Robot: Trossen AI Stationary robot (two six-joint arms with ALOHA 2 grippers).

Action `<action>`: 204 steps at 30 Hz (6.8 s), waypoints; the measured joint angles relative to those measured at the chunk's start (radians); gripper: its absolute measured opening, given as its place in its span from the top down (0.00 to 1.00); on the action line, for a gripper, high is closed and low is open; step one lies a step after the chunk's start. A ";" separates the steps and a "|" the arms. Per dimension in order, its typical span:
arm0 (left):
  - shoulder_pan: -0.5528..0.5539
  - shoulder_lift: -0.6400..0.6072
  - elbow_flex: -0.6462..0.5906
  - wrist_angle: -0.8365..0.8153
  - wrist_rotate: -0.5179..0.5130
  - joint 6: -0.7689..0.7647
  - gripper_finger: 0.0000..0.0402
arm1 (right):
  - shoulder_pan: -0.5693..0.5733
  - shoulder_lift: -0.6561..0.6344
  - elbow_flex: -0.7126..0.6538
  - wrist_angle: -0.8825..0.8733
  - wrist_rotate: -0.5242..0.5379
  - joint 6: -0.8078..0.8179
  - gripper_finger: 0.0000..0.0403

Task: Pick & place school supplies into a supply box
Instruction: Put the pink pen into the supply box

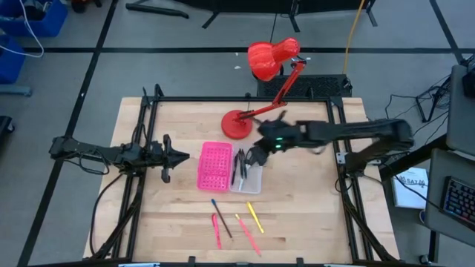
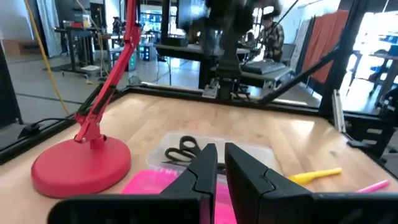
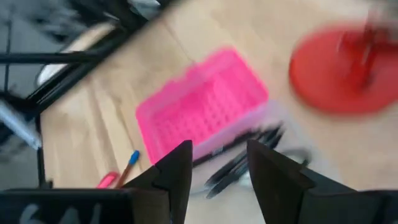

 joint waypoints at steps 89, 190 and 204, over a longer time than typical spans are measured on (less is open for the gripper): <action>-0.449 1.679 1.541 -0.906 -0.010 0.442 0.91 | 0.131 -1.024 -1.160 1.066 -0.142 -0.708 1.00; -0.468 1.827 1.479 -1.112 0.280 0.921 0.94 | 0.131 -1.015 -1.159 1.012 -0.137 -0.725 1.00; -0.332 1.665 1.591 -1.220 0.091 1.220 0.95 | 0.131 -0.987 -1.159 0.987 -0.137 -0.754 1.00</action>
